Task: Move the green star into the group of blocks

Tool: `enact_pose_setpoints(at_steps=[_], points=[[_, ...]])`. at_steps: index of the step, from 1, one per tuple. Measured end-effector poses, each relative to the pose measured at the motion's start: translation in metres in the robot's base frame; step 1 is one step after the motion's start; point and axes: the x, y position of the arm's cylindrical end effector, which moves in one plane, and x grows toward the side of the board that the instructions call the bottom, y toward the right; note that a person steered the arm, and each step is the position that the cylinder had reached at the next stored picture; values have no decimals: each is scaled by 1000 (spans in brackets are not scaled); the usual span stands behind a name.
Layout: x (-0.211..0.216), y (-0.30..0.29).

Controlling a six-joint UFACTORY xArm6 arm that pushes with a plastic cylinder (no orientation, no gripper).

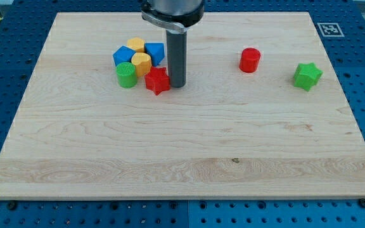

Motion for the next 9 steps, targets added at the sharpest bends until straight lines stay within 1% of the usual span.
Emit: enact_pose_setpoints(at_steps=[3, 4, 5, 6, 8, 9], points=[[0, -25], [14, -2], [43, 30], [52, 105], [50, 288], [28, 356]])
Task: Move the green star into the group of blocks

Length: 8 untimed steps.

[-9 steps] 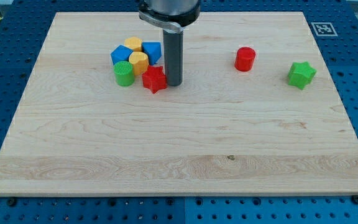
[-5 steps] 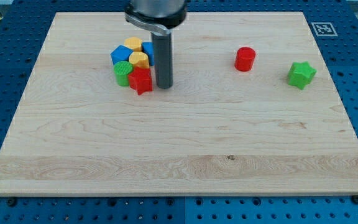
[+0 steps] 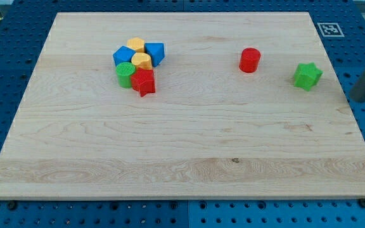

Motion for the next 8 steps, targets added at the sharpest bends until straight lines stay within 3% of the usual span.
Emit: enact_pose_setpoints(at_steps=[1, 2, 5, 7, 8], points=[[-23, 9], [-35, -29], [-35, -224], [-21, -240], [-16, -283]])
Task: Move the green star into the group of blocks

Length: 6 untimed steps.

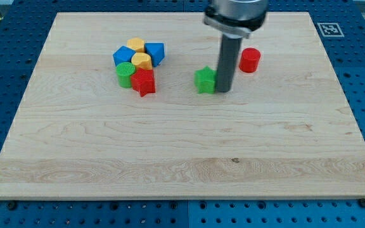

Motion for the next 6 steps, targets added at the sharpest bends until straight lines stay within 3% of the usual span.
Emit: enact_pose_setpoints(at_steps=[1, 2, 4, 6], points=[[0, -40], [0, -44], [-17, 2], [-18, -50]])
